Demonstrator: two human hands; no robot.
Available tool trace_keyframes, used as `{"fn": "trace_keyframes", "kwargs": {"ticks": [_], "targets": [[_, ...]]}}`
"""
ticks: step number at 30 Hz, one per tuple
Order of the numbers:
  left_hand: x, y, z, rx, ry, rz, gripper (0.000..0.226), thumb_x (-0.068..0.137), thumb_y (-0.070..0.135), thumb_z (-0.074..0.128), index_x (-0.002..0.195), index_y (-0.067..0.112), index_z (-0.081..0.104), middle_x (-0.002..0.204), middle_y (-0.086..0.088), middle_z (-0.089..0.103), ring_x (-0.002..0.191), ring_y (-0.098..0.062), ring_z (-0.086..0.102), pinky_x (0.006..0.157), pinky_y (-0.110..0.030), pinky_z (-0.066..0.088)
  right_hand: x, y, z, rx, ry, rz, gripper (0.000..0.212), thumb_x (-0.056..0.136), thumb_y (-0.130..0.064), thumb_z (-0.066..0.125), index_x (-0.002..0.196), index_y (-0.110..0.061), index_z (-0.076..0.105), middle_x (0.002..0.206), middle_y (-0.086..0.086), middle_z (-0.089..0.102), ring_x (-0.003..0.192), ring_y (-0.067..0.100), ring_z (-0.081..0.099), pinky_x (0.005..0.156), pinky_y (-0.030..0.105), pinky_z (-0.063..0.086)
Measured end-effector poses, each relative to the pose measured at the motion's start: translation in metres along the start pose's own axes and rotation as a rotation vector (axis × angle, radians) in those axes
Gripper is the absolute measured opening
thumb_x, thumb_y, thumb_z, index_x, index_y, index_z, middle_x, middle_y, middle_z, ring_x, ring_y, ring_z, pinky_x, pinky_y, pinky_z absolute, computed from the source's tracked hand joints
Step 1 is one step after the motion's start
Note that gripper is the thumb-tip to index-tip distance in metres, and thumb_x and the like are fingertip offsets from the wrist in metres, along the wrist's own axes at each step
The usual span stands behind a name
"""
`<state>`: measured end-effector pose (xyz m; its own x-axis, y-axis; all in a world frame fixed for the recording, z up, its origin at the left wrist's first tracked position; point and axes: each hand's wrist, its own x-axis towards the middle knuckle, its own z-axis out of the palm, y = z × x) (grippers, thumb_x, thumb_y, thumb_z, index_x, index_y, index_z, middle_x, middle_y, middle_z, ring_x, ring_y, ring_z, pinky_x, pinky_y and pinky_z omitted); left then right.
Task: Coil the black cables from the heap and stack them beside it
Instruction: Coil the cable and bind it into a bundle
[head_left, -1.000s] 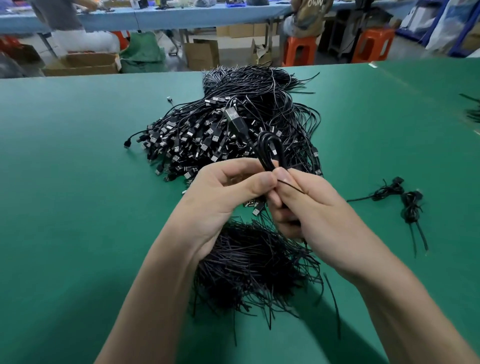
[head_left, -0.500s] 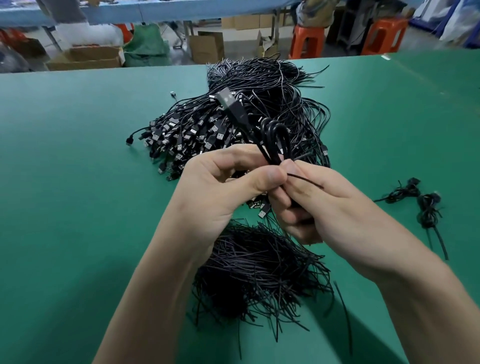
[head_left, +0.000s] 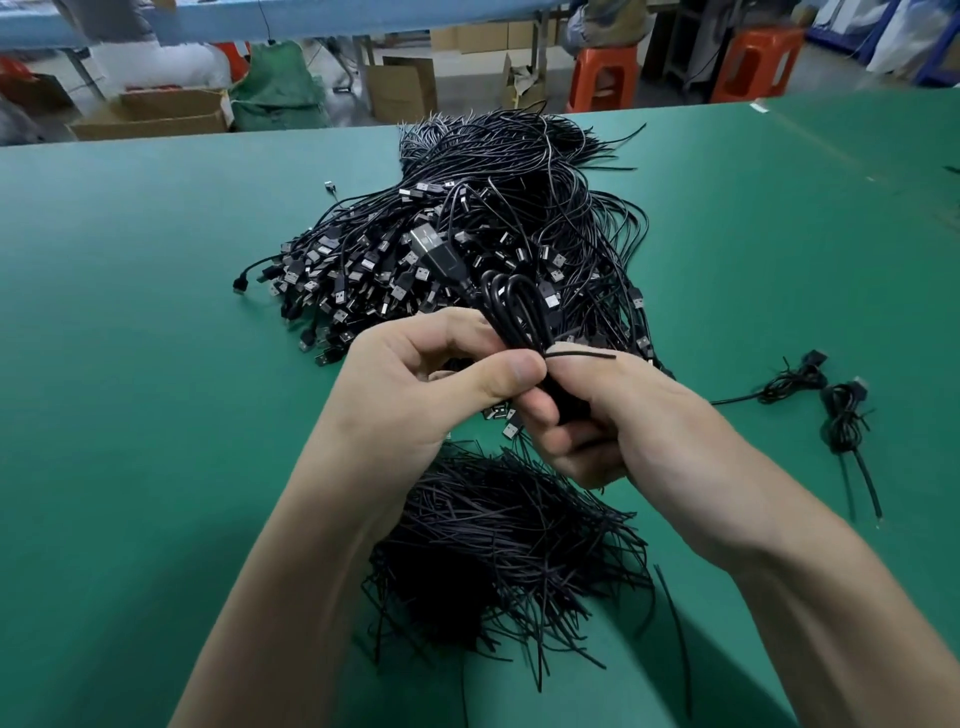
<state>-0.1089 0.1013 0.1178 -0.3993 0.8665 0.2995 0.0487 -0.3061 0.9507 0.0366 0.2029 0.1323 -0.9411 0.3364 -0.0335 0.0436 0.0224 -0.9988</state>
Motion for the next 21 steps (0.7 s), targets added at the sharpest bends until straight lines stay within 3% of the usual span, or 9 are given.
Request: {"fn": "trace_keyframes", "kwargs": {"ticks": [4, 6, 10, 13, 17, 21], "targets": [[-0.001, -0.004, -0.001, -0.079, -0.04, -0.065, 0.012, 0.084, 0.026, 0.074, 0.076, 0.018, 0.079, 0.071, -0.004, 0.072, 0.073, -0.017, 0.068, 0.078, -0.021, 0.053, 0.002, 0.009, -0.007, -0.086, -0.006, -0.037, 0.03, 0.102, -0.05, 0.037, 0.088, -0.035, 0.059, 0.076, -0.015, 0.06, 0.07, 0.003, 0.058, 0.065, 0.019, 0.049], [-0.002, -0.008, 0.003, -0.087, -0.042, -0.088, 0.015, 0.086, 0.03, 0.073, 0.078, 0.019, 0.078, 0.068, -0.002, 0.071, 0.071, -0.015, 0.067, 0.077, -0.02, 0.052, 0.003, 0.011, -0.01, -0.094, -0.006, -0.032, 0.031, 0.102, -0.052, 0.037, 0.09, -0.035, 0.06, 0.078, -0.015, 0.062, 0.073, 0.004, 0.06, 0.069, 0.022, 0.051], [-0.001, -0.012, 0.006, -0.076, -0.063, -0.101, 0.019, 0.088, 0.033, 0.072, 0.075, 0.02, 0.077, 0.069, 0.0, 0.07, 0.073, -0.013, 0.067, 0.079, -0.018, 0.051, 0.002, 0.01, -0.014, -0.045, -0.011, 0.015, 0.034, 0.109, -0.046, 0.038, 0.088, -0.03, 0.061, 0.072, -0.013, 0.059, 0.065, 0.005, 0.055, 0.063, 0.023, 0.046], [-0.001, -0.015, 0.003, -0.055, -0.09, -0.141, 0.021, 0.09, 0.032, 0.071, 0.076, 0.016, 0.075, 0.075, -0.006, 0.072, 0.076, -0.017, 0.07, 0.083, -0.022, 0.053, -0.001, 0.008, -0.017, -0.006, -0.071, 0.034, 0.036, 0.108, -0.041, 0.04, 0.081, -0.026, 0.06, 0.068, -0.007, 0.044, 0.058, 0.009, 0.041, 0.054, 0.019, 0.035], [-0.003, -0.02, 0.002, -0.05, -0.098, -0.172, 0.043, 0.092, 0.032, 0.068, 0.099, -0.011, 0.068, 0.076, -0.002, 0.073, 0.079, -0.015, 0.07, 0.084, -0.022, 0.051, -0.005, 0.007, -0.019, 0.012, -0.116, 0.064, 0.034, 0.105, -0.038, 0.041, 0.08, -0.023, 0.058, 0.068, -0.006, 0.039, 0.057, 0.009, 0.035, 0.052, 0.016, 0.033], [-0.004, -0.022, 0.002, -0.038, -0.12, -0.164, 0.051, 0.095, 0.034, 0.063, 0.113, -0.014, 0.066, 0.083, -0.002, 0.073, 0.088, -0.014, 0.069, 0.089, -0.026, 0.05, -0.005, 0.008, -0.02, 0.028, -0.115, 0.1, 0.033, 0.102, -0.044, 0.043, 0.076, -0.027, 0.055, 0.068, -0.007, 0.042, 0.056, 0.009, 0.036, 0.052, 0.017, 0.032]]}}
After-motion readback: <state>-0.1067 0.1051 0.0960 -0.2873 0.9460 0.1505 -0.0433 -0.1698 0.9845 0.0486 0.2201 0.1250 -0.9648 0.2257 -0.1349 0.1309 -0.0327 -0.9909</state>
